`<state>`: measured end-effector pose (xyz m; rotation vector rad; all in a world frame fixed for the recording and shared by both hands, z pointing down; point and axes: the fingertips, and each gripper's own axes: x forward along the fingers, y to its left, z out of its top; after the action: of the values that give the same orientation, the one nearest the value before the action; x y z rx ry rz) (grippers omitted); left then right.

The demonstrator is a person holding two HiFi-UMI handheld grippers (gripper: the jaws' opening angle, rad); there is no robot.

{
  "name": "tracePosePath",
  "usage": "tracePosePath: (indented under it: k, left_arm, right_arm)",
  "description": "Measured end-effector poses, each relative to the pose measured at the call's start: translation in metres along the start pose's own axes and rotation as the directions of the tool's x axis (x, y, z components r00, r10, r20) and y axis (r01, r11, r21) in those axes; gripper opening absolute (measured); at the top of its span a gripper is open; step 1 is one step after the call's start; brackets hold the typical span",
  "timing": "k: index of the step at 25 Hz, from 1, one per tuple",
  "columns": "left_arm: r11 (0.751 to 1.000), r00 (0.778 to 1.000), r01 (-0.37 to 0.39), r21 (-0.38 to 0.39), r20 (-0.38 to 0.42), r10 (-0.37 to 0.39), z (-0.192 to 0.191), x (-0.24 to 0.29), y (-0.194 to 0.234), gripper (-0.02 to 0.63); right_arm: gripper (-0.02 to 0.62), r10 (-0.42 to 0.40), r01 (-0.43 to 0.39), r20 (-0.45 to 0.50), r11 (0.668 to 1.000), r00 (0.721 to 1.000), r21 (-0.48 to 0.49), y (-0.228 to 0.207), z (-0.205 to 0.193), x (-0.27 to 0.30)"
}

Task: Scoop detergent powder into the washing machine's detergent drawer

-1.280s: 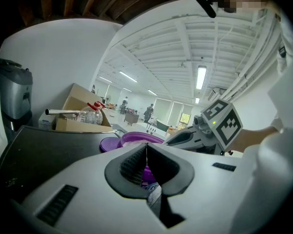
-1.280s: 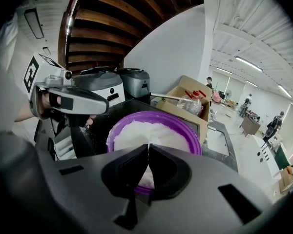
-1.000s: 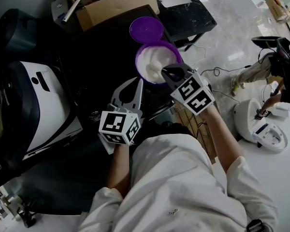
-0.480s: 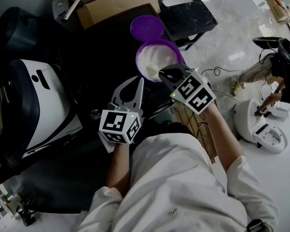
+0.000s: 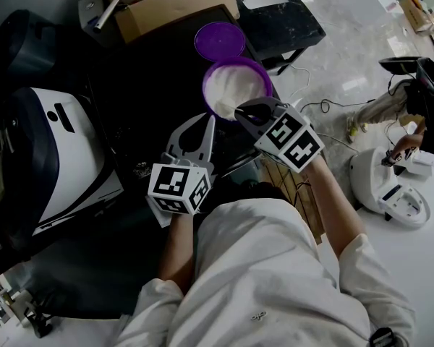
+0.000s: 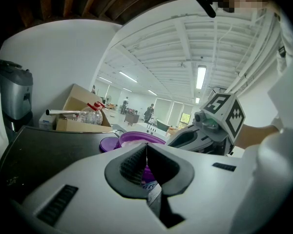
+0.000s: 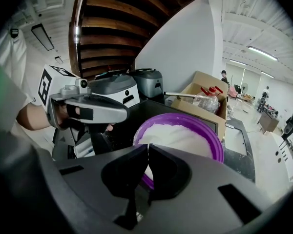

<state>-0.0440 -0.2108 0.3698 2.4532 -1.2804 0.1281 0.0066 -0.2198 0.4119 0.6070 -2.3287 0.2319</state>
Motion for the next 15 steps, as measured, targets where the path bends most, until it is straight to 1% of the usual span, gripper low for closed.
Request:
tracePosePath:
  k: [6, 15]
  left_arm:
    - [1.000, 1.000, -0.005, 0.000, 0.003, 0.005, -0.0006, -0.0020, -0.0001, 0.018]
    - [1.000, 1.000, -0.005, 0.005, 0.008, 0.005, -0.0004, -0.0050, -0.0021, 0.018]
  right_arm:
    - [0.009, 0.024, -0.026, 0.037, 0.998, 0.999, 0.062, 0.0064, 0.0031, -0.0039]
    - [0.009, 0.020, -0.036, 0.085, 0.982, 0.996, 0.186, 0.0075, 0.0049, -0.0079]
